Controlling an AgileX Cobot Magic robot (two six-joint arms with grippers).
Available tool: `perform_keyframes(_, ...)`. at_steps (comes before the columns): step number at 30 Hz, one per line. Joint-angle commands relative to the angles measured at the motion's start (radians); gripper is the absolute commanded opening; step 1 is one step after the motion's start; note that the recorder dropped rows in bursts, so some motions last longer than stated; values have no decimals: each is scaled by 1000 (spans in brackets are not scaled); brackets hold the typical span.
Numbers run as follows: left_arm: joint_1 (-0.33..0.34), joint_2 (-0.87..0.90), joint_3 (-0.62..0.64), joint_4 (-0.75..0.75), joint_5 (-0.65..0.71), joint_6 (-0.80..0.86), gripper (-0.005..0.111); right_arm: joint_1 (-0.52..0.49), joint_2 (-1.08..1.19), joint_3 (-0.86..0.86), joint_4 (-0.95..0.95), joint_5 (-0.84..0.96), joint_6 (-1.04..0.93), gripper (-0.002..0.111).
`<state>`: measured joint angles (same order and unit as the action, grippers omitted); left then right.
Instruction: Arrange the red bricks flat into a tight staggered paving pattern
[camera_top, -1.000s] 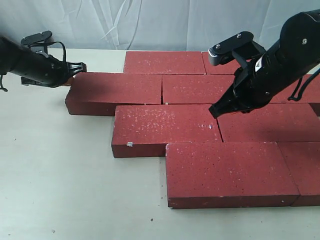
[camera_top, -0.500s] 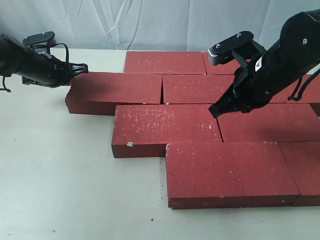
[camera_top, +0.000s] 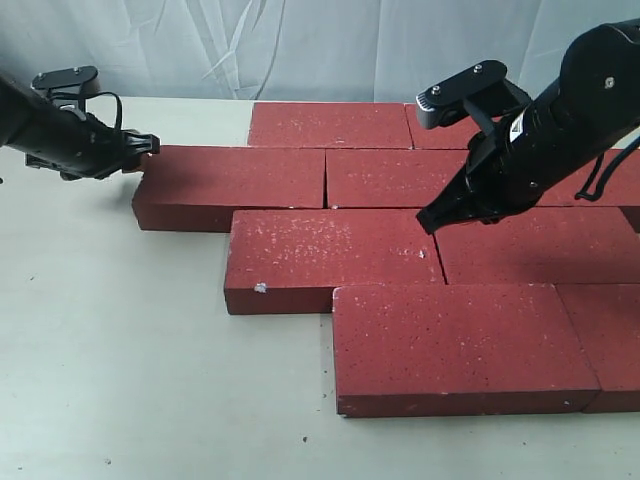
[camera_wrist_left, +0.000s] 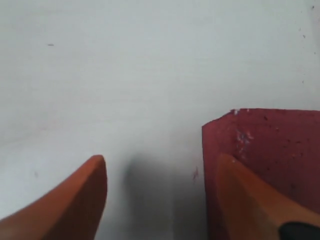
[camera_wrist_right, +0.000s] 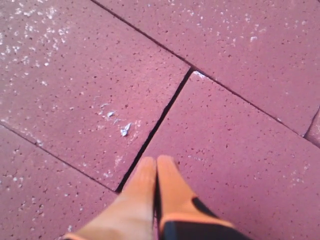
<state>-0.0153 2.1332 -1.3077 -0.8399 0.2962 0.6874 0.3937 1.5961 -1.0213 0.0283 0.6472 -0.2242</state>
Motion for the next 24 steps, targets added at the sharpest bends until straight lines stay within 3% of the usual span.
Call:
perform_keyframes(1, 45, -4, 3, 48, 167, -39, 62, -5, -11, 3, -1, -7, -3, -1)
perform_keyframes(5, 94, -4, 3, 41, 216, -45, 62, -5, -11, 3, 4, -7, -3, -1)
perform_keyframes(12, 103, -4, 3, 40, 195, -47, 60, -5, -11, 3, 4, -16, -3, -1)
perform_keyframes(15, 103, -4, 3, 31, 204, -47, 43, -5, -11, 3, 4, -16, -3, -1)
perform_keyframes(19, 83, -4, 3, 19, 230, -44, 4, -5, -9, 3, 4, -28, -3, -1)
perform_keyframes(24, 45, -4, 3, 16, 224, -32, 0, -5, -7, 4, 4, -28, -3, -1)
